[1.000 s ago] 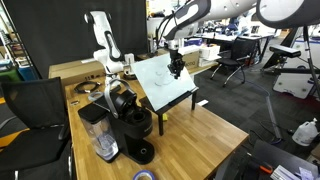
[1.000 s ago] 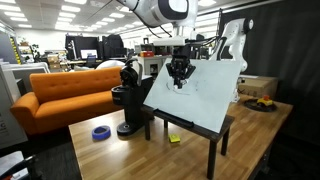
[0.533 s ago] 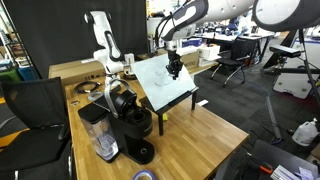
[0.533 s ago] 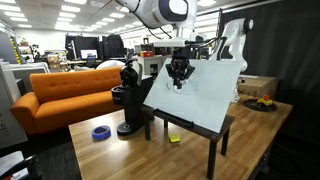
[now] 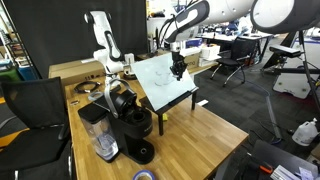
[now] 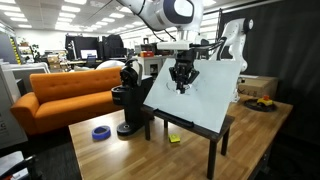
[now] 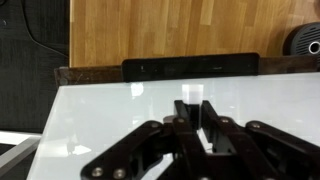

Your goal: Pick up the pen from the table, write on the whiteboard and put the pen back on the table.

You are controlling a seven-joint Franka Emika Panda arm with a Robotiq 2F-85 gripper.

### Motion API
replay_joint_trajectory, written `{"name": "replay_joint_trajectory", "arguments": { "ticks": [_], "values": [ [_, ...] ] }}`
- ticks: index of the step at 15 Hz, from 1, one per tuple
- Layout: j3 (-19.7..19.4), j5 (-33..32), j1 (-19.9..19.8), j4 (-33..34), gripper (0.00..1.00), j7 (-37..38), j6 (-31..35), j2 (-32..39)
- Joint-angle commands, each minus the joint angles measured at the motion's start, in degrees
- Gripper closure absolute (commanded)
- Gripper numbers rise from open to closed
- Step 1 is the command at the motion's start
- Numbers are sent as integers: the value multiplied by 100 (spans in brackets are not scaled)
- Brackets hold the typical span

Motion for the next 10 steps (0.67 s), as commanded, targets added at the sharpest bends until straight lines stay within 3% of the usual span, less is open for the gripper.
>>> {"name": "replay_joint_trajectory", "arguments": {
  "ticks": [1, 10],
  "values": [
    [0, 58, -156, 252, 95, -12, -207, 104],
    [42, 34, -194, 213, 95, -36, -93, -59]
  ]
}}
